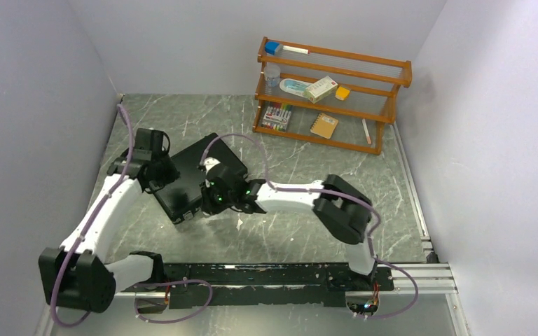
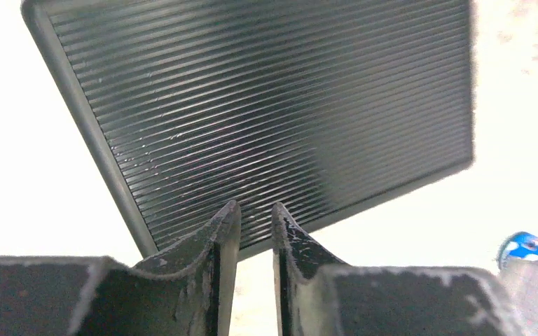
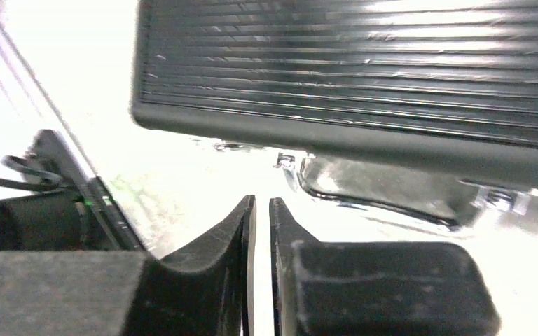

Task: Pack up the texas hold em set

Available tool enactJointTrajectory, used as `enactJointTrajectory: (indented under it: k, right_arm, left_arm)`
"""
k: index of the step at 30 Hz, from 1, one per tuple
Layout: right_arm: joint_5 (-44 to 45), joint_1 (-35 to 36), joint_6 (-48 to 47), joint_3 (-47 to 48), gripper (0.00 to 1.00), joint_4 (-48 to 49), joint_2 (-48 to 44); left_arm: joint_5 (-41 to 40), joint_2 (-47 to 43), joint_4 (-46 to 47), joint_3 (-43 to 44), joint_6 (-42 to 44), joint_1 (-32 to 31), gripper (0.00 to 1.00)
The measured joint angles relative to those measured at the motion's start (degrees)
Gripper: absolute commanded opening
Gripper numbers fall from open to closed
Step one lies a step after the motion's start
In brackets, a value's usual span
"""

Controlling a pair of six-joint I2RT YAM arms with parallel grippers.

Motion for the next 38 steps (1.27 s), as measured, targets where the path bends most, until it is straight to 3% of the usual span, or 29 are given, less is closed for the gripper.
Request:
enactJointTrajectory:
  k: [5, 8, 14, 19, 24, 29, 38]
  right_arm:
    - [7.0, -0.5, -0.8, -5.0, 0.38, -2.0, -14.1]
    - [13.1, -1.9, -1.0, -8.6, 0.54, -4.2, -24.0]
    - [24.8, -5.9, -3.0, -14.6, 0.82, -11.4, -42.4]
    - [33.6, -5.6, -3.1, -16.3, 0.97, -19.0, -56.0]
    - [43.3, -5.7, 0.0, -13.7, 1.00, -29.9, -64.1]
    - [49.2, -5.7, 1.6, -9.2, 1.00, -37.5, -68.3]
    - [53.3, -5.7, 0.6, -4.9, 1.00, -40.0, -74.6]
  left_arm:
    - [1.0, -8.9, 0.4, 4.0, 3.3, 0.0, 0.54]
    - [1.0, -16.5, 1.2, 6.0, 5.7, 0.0, 0.60]
    - [-0.9, -29.1, 1.5, 10.7, 9.9, 0.0, 0.65]
    - [-3.5, -35.1, -0.9, 15.6, 11.9, 0.0, 0.69]
    - [-6.8, -38.1, -7.1, 19.7, 12.9, 0.0, 0.80]
    - [-9.4, -39.3, -12.7, 24.5, 13.5, 0.0, 0.85]
    - [-10.5, -39.6, -17.5, 29.9, 13.7, 0.0, 0.89]
